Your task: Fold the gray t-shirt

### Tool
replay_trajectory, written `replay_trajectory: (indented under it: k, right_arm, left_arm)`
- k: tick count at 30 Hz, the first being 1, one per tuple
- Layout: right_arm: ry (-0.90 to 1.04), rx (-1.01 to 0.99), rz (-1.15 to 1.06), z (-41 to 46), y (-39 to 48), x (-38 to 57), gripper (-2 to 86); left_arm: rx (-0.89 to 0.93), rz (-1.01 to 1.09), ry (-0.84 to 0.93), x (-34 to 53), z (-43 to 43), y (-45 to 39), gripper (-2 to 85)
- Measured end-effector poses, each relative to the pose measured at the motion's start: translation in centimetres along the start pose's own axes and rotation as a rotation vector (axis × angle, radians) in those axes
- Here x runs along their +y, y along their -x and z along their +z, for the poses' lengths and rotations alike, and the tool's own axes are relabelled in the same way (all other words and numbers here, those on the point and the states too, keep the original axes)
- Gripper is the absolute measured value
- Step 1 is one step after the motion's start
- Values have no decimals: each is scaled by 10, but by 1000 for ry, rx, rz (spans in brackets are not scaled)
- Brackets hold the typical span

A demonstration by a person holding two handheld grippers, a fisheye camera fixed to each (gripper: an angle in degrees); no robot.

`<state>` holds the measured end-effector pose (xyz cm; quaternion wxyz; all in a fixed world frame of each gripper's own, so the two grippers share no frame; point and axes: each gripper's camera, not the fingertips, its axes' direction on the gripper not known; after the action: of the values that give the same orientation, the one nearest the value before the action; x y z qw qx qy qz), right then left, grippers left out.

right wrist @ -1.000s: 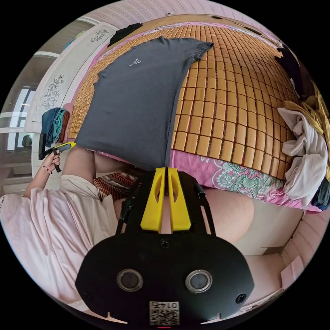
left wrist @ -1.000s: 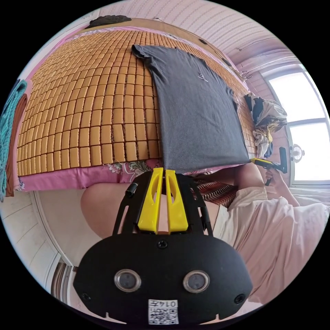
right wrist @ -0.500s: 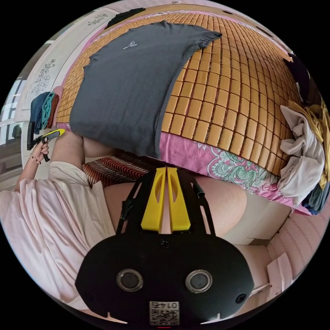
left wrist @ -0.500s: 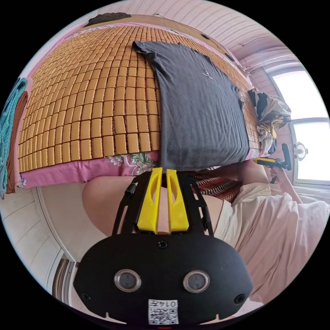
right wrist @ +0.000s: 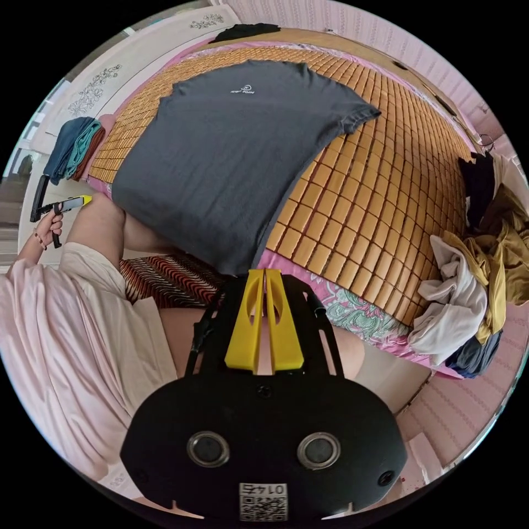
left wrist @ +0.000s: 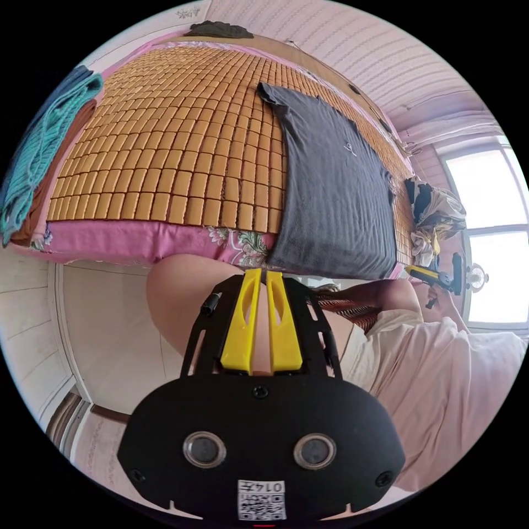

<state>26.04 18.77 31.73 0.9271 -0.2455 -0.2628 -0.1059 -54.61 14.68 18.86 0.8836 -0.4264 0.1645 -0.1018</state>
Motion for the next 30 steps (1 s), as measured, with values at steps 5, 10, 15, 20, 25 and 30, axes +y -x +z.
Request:
replay_trajectory:
  k: [5, 10, 15, 20, 25, 30]
  right_arm:
    - [-150, 82, -3, -13, 17, 20, 56]
    - [-226, 92, 19, 7, 19, 41, 71]
    - [-251, 43, 71, 24, 14, 43, 76]
    - [-292, 14, 83, 40, 17, 52, 75]
    - [-252, -25, 87, 64, 21, 63, 74]
    - [-241, -2, 26, 79, 29, 29, 73]
  left_arm:
    - [21, 35, -84, 6, -10, -3, -3]
    - [26, 127, -135, 8, -14, -18, -1]
    - [37, 209, -118, 4, -6, -34, 7]
    - [10, 269, -109, -19, 8, -52, 27]
    - [103, 266, -83, -62, 22, -64, 50]
    - [60, 257, -152, -97, 24, -62, 50]
